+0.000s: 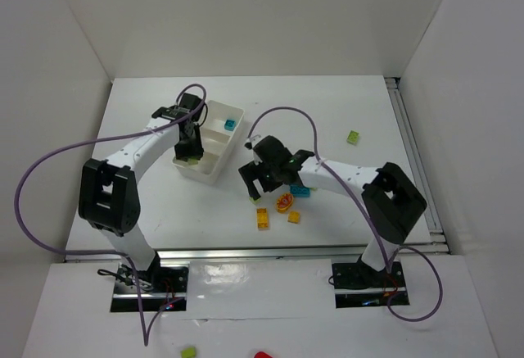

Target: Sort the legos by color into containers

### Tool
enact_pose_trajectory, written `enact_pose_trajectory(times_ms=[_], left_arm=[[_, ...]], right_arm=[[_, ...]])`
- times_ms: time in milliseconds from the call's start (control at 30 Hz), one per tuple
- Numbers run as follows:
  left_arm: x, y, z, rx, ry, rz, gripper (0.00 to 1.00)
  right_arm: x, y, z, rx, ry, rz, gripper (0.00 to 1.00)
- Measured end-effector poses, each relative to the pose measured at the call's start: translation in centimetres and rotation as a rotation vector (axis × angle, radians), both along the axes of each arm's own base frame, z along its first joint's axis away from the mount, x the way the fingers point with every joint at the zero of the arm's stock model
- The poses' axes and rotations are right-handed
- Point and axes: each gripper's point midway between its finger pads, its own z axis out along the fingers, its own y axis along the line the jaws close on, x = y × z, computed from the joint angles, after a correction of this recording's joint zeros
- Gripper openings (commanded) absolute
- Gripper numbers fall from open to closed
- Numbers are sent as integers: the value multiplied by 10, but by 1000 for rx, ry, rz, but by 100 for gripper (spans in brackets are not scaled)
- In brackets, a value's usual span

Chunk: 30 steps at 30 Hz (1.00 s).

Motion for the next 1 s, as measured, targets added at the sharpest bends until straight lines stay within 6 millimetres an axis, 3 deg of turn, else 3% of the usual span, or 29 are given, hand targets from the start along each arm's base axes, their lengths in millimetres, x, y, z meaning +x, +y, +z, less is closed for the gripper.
enact_pose_trajectory(times_ms=[33,100,267,367,400,433,533,567,633,733,800,900,1000], left_arm=[[0,1,-2,4,7,-2,64],[0,1,-3,8,7,-4,74],[2,1,6,1,-19,-7,76],[5,-2,25,-20,-60,-12,76],[8,-3,37,-31,-92,-14,76],[11,-4,50,-44,-125,-15,76],[17,-5,89,-76,-223,-16,76],[18,-6,103,-86,-258,-17,76],[20,-5,125,-98,-312,-26,76],[18,-2,146,-109,-357,-26,76],[15,4,154,-112,-372,-14,76],[7,15,165,-114,-391,11,76],[0,28,178,-120,-428,48,76]], right_arm=[[-4,3,-8,-18,11,16,97],[-13,9,-20,-45,23,51,97],[-23,19,-41,-84,33,96,88],[-21,20,-50,-101,30,99,71],[-20,20,-53,-107,30,99,66],[-19,19,-55,-114,28,97,51],[-16,20,-55,-118,13,94,31],[-16,20,-55,-118,13,93,25],[-16,21,-53,-120,9,90,25],[-9,31,-39,-103,-21,91,25],[-2,44,-19,-63,-59,95,25],[12,67,22,17,-127,101,25],[30,96,75,128,-213,113,26]])
